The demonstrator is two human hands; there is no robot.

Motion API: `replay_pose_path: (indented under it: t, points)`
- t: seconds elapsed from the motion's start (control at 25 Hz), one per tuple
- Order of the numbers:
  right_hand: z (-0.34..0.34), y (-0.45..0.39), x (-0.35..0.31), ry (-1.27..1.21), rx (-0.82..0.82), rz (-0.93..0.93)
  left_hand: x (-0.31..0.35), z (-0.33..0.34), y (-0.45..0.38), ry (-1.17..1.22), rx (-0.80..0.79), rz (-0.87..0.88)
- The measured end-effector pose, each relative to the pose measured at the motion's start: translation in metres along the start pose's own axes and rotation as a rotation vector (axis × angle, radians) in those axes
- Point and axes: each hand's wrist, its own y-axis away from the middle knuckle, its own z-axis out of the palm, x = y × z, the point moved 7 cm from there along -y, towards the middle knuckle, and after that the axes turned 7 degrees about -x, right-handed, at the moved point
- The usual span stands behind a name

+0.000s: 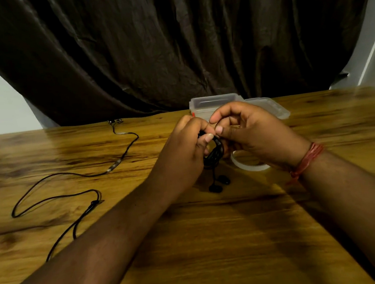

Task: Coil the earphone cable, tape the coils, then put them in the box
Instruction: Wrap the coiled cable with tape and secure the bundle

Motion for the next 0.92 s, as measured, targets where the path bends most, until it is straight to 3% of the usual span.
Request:
replay_pose_path:
  t: [0.32, 0.48, 0.64, 0.92]
  points:
    - [-0.005, -0.001, 0.005, 0.148, 0.041, 0.030, -0.003, 0.005, 0.001, 0.053, -0.146, -0.027]
    - [-0.006, 0.001, 0.009, 0.033, 0.075, 0.075, -0.005, 0.003, 0.002, 0.093, -0.126, -0.093]
    - [-0.008, 0.002, 0.001, 0.112, 0.142, 0.039, -0.010, 0.003, 0.002, 0.186, -0.087, -0.215]
    - [0.008, 0.010, -0.025, 0.636, 0.150, -0.207, -0.026, 0.008, 0.003, 0.336, -0.049, -0.410]
